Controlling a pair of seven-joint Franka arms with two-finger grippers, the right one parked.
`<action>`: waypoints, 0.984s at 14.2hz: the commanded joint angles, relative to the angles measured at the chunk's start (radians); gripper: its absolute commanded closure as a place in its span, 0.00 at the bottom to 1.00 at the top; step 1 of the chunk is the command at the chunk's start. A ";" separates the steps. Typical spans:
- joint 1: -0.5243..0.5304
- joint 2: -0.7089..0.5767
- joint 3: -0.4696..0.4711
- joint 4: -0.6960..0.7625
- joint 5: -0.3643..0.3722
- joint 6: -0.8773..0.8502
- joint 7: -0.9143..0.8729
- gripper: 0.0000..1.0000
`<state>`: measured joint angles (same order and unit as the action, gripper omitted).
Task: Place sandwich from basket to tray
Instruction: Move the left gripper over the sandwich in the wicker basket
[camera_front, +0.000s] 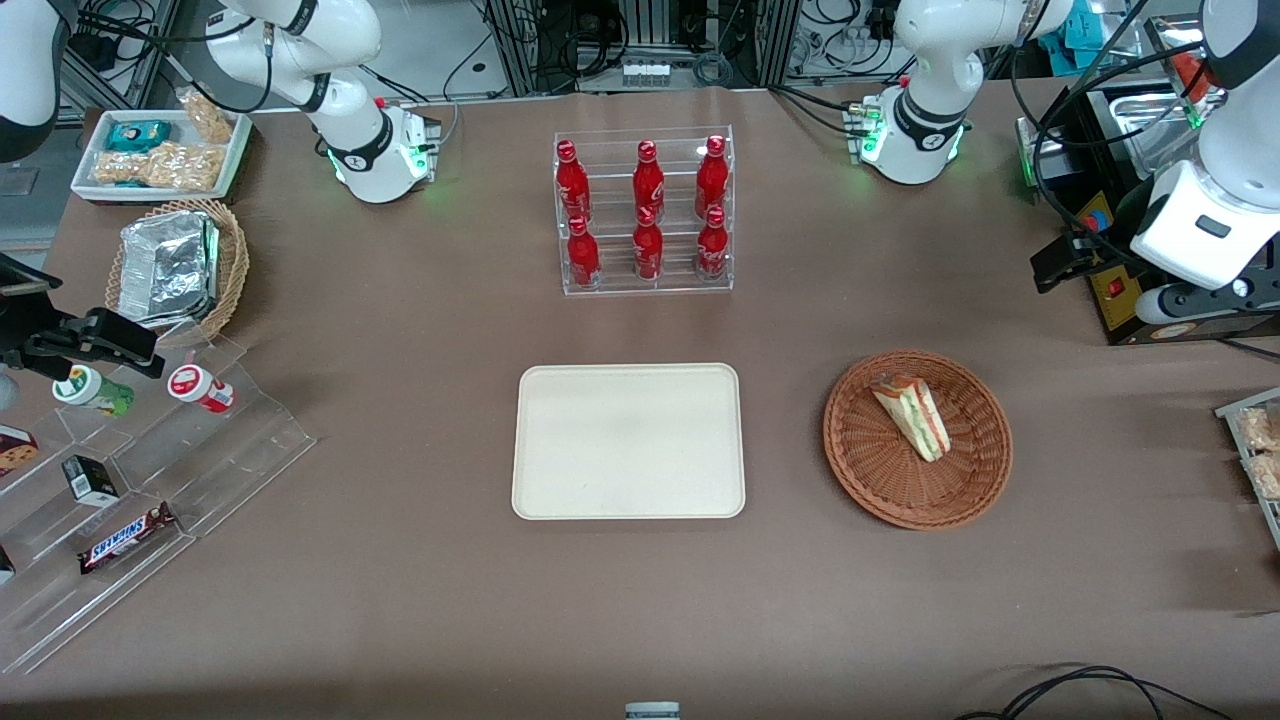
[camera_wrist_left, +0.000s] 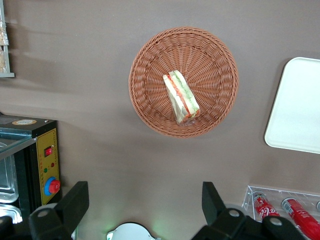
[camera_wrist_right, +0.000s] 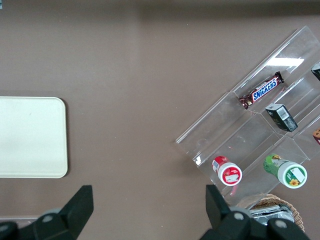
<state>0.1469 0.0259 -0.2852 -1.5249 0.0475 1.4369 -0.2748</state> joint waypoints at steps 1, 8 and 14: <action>0.002 -0.015 0.000 0.002 0.011 -0.027 0.016 0.00; 0.002 0.012 0.000 -0.009 0.022 -0.059 0.008 0.00; 0.003 0.114 0.001 -0.046 0.022 -0.112 0.002 0.00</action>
<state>0.1479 0.1128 -0.2829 -1.5574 0.0575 1.3352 -0.2748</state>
